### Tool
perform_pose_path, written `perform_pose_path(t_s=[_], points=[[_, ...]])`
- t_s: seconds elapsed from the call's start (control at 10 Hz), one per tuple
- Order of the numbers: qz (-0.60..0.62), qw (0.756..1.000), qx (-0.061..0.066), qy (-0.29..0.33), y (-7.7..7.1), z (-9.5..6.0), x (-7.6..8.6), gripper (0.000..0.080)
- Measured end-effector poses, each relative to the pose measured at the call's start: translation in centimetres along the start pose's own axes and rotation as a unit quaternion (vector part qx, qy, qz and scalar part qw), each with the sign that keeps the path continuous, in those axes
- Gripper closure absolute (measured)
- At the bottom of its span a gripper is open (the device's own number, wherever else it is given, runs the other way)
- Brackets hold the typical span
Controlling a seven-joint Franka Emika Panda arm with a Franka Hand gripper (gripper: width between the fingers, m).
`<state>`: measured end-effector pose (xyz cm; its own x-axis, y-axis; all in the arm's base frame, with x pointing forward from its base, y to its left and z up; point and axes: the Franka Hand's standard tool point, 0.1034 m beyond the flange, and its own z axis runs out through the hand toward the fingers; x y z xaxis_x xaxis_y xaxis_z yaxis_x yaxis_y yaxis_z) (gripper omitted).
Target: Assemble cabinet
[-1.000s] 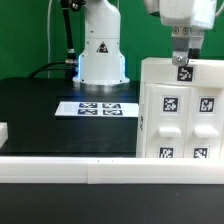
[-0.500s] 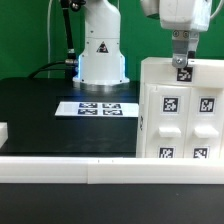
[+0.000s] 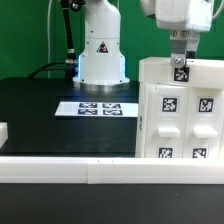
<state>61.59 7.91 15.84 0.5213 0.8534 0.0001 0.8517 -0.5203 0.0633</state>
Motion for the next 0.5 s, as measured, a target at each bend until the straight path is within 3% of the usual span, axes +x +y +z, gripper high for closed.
perform_pose_path(t_s=[0.5], points=[[0.192, 0.981, 0.001, 0.003, -0.11, 0.07, 0.01, 0.0241]])
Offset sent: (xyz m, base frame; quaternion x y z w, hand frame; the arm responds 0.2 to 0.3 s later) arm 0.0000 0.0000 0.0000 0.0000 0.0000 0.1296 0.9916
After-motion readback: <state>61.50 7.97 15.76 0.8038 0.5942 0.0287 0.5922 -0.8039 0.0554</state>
